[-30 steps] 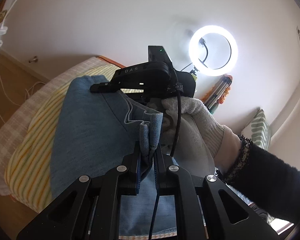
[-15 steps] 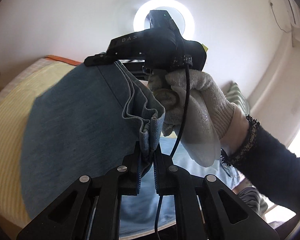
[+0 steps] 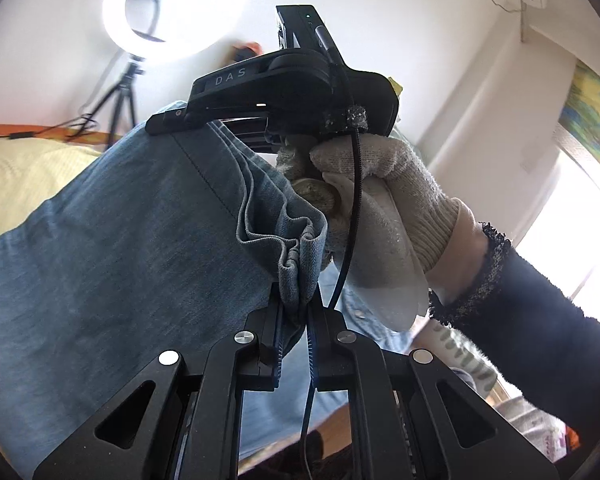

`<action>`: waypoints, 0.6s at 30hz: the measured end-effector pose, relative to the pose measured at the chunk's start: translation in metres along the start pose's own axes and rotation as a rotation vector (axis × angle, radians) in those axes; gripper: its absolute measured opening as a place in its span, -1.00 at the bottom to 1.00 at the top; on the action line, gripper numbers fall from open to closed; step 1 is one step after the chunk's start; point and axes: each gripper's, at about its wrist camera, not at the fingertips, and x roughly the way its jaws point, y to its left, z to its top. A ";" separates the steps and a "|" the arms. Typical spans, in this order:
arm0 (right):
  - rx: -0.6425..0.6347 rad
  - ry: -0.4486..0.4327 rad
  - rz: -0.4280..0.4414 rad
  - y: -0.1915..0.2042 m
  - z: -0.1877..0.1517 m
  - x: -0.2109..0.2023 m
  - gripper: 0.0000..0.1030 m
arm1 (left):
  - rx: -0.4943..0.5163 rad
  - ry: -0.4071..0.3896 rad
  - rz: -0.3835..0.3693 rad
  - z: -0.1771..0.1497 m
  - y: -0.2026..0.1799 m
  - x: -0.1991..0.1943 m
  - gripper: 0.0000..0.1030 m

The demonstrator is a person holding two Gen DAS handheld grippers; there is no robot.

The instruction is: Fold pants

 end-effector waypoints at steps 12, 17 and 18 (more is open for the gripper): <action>0.115 -0.049 -0.131 -0.099 -0.043 -0.077 -0.81 | 0.087 0.151 -0.144 0.004 -0.032 0.062 -0.84; 0.149 -0.061 -0.170 -0.128 -0.058 -0.100 -0.81 | 0.108 0.185 -0.184 0.005 -0.033 0.066 -0.84; 0.155 -0.063 -0.177 -0.134 -0.061 -0.104 -0.81 | 0.114 0.194 -0.192 0.004 -0.032 0.065 -0.84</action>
